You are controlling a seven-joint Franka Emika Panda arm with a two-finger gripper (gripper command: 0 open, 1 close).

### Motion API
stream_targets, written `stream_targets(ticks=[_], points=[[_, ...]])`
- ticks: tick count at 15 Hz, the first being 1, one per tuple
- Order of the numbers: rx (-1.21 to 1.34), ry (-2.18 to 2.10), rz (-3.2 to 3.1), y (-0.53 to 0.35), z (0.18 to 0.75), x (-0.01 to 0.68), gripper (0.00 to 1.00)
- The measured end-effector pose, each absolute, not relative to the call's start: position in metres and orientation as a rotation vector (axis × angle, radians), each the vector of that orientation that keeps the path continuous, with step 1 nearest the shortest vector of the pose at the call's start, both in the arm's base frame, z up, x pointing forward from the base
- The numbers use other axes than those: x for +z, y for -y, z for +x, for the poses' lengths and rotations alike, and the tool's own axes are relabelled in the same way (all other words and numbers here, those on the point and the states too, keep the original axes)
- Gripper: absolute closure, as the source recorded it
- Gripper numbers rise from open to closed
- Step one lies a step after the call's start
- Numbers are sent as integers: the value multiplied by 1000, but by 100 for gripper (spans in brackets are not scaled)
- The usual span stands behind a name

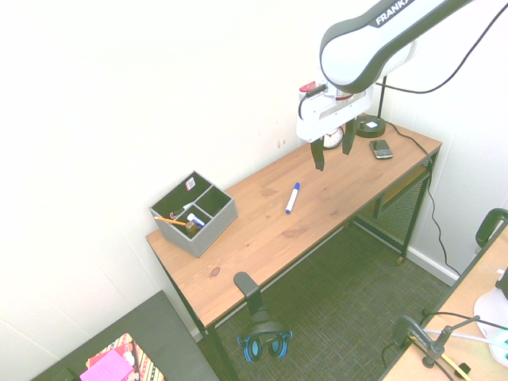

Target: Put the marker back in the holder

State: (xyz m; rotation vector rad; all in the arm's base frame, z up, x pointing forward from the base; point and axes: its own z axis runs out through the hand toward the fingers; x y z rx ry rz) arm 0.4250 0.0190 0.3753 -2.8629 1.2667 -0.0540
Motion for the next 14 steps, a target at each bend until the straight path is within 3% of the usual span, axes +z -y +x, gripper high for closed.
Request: stream_targets(ticks=[6, 14], points=[[-120, -1555, -2703, -22, 443, 360, 0], [-157, -2011, -2354, -45, 524, 231, 0]])
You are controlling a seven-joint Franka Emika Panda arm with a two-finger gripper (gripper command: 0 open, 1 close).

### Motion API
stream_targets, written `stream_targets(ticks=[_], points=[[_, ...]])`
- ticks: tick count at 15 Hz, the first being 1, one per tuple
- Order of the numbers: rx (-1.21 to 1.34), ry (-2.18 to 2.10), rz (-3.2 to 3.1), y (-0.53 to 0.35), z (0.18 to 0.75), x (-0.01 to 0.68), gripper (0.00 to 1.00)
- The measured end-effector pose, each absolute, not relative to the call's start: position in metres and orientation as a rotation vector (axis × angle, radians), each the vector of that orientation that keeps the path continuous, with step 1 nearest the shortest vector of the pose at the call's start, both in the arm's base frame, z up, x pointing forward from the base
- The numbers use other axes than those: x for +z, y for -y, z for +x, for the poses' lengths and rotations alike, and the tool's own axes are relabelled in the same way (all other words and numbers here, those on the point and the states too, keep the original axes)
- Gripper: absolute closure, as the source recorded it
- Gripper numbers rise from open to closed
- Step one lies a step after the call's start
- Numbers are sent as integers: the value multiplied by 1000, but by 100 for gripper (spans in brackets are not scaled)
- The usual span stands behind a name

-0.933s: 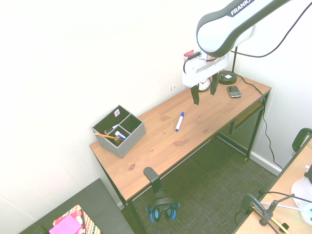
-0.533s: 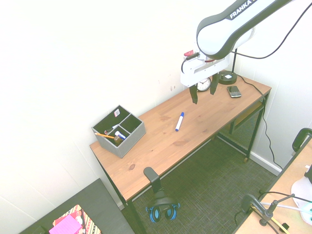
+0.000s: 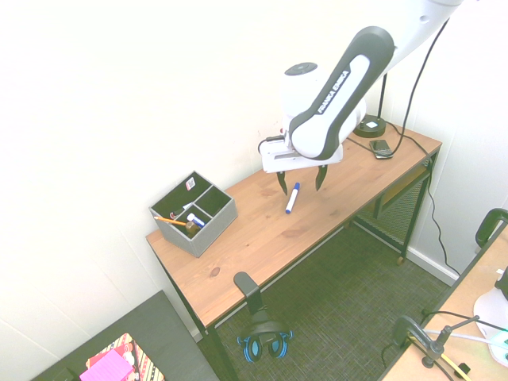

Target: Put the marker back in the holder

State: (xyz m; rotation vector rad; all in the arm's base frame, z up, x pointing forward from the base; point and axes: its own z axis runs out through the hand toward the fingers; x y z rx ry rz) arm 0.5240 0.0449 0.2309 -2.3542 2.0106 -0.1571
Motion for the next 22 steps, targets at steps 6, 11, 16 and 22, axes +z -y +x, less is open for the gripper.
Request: stream_targets(ticks=[6, 11, 16, 22], points=[[-96, -2148, -2239, -37, 558, 190, 0], [-39, -2184, -2182, -41, 565, 170, 100], [-7, -2173, -2154, -37, 572, 160, 100], [-53, -2155, -2208, -40, 573, 159, 100]])
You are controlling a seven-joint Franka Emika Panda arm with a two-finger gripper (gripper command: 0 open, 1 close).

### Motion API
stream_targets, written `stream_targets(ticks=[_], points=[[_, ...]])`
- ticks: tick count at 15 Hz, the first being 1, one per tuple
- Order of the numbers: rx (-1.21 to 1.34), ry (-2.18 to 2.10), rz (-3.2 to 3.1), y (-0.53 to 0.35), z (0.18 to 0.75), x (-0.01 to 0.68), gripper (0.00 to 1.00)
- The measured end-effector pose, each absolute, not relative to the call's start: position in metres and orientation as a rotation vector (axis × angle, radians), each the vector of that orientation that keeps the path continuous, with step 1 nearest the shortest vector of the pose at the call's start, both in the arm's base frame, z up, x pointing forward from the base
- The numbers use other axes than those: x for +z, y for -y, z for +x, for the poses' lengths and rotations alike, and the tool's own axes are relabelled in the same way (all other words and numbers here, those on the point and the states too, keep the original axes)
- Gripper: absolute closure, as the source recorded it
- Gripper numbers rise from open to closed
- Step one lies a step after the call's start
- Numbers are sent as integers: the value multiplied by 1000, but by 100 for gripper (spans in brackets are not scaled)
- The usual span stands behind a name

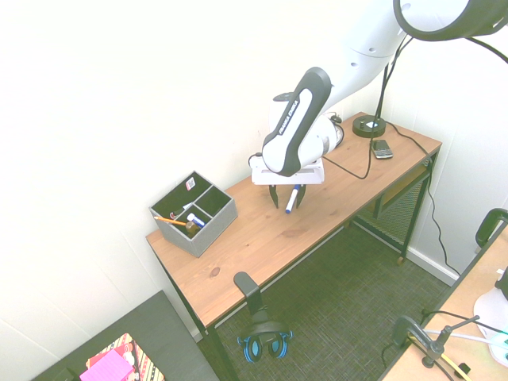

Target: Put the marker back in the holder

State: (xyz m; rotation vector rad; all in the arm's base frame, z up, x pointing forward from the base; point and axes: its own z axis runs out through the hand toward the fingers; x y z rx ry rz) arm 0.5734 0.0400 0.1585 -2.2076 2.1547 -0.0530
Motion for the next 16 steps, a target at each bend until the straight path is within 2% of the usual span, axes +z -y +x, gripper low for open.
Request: stream_targets(ticks=[12, 16], points=[[-118, -2103, -2205, -54, 579, 176, 100], [144, -1933, -2122, -111, 585, 247, 100]])
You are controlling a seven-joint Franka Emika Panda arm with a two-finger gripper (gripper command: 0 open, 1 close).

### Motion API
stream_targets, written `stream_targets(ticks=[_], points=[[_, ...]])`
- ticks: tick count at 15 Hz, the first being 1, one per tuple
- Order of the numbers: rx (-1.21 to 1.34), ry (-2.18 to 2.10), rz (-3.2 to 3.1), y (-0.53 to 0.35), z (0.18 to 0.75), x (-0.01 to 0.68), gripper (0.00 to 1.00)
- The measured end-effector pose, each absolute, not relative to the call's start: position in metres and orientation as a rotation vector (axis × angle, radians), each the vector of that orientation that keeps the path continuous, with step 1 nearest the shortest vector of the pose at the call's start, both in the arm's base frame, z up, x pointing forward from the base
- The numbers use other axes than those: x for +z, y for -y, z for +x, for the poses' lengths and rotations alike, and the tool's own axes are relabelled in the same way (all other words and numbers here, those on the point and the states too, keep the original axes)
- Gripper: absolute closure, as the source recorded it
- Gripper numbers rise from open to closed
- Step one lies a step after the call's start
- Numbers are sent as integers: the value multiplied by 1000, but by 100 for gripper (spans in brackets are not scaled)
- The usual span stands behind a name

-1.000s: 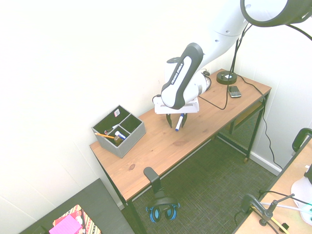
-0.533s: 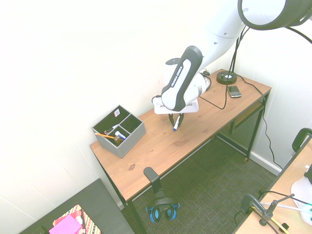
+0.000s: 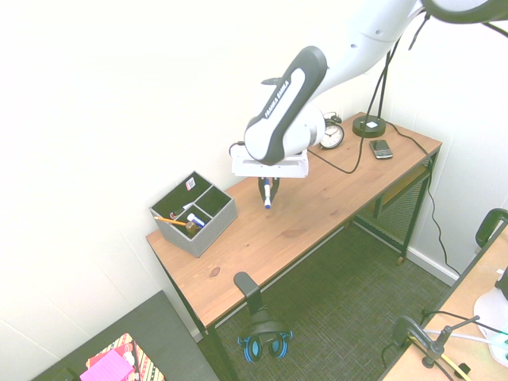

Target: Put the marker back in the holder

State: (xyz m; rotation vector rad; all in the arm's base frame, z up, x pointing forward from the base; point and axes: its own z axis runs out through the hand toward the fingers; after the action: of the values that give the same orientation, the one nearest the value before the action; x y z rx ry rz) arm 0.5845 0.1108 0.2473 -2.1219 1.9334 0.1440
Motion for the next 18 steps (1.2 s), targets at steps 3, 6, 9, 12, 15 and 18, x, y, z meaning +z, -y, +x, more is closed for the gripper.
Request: stream_targets(ticks=[3, 6, 9, 12, 15, 18], points=[[363, -1805, -2034, -128, 606, 278, 100], [575, -1703, -1937, -137, 626, 273, 100], [727, -1637, -1870, -141, 640, 246, 100], [741, -1632, -1863, -134, 644, 234, 0], [740, -1641, -1867, -128, 644, 226, 0], [756, -1668, -1867, -122, 642, 207, 0]])
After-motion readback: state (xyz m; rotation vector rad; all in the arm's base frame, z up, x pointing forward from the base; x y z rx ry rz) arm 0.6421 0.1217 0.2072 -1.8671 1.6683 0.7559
